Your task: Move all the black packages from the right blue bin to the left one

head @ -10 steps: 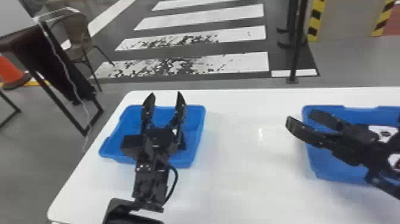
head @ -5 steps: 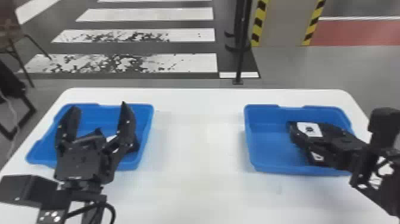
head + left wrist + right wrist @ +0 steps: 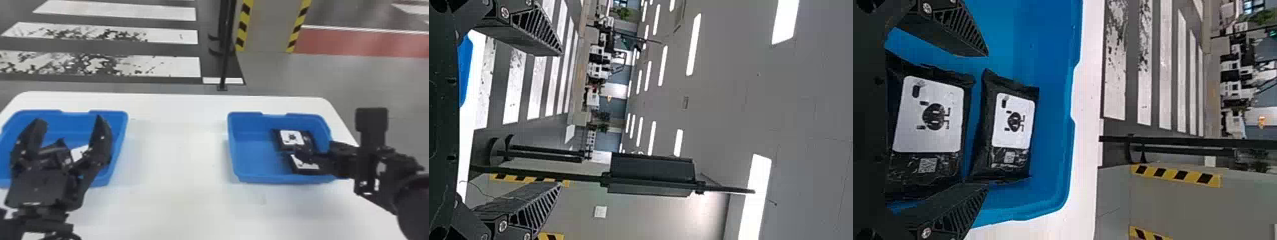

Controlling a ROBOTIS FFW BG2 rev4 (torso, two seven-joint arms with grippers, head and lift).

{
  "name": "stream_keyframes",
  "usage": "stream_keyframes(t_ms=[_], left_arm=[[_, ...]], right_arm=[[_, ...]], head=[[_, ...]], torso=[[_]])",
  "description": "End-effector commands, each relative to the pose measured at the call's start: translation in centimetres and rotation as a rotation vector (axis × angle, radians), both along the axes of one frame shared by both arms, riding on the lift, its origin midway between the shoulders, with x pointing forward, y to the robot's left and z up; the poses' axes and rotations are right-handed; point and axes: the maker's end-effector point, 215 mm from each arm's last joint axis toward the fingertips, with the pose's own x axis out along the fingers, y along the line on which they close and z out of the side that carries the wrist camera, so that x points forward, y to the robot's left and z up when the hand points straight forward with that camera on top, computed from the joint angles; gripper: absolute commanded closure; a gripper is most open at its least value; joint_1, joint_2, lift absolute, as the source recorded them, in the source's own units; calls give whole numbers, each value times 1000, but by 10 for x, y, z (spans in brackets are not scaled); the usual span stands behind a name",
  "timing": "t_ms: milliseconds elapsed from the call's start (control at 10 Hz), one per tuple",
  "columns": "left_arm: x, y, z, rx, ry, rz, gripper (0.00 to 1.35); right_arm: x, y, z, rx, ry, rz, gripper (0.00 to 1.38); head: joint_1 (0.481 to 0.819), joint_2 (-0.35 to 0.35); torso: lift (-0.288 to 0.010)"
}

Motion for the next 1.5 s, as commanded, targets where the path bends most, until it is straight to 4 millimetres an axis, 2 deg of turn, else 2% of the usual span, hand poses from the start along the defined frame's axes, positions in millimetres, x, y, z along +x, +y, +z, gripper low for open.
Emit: stream_keyframes(t_ms=[0, 400, 800, 900, 1000, 1200, 1400], left_arm=[[0, 0, -1, 2, 3, 0, 148], [2, 0, -5, 3, 17, -1, 150], [1, 4, -11, -2, 33, 5, 151], [1, 5, -13, -1, 40, 7, 156], [1, 4, -12, -3, 38, 6, 156], [1, 5, -12, -2, 38, 7, 157], [1, 4, -12, -3, 38, 4, 157]], right_arm=[[-3, 3, -13, 13, 49, 0, 91], [-8, 14, -33, 5, 136, 3, 91], [-17, 3, -42, -34, 177, -32, 104], [-20, 2, -47, -33, 194, -39, 148], [-25, 1, -54, -31, 220, -45, 256], [-30, 9, -63, 2, 259, -34, 753], [-31, 18, -65, 32, 267, -17, 1105]], head=[[695, -116], [695, -104], [695, -107], [695, -108], [695, -111], [695, -113], [695, -105]], torso=[[-183], [-183], [-183], [-183], [-183], [-183], [-183]])
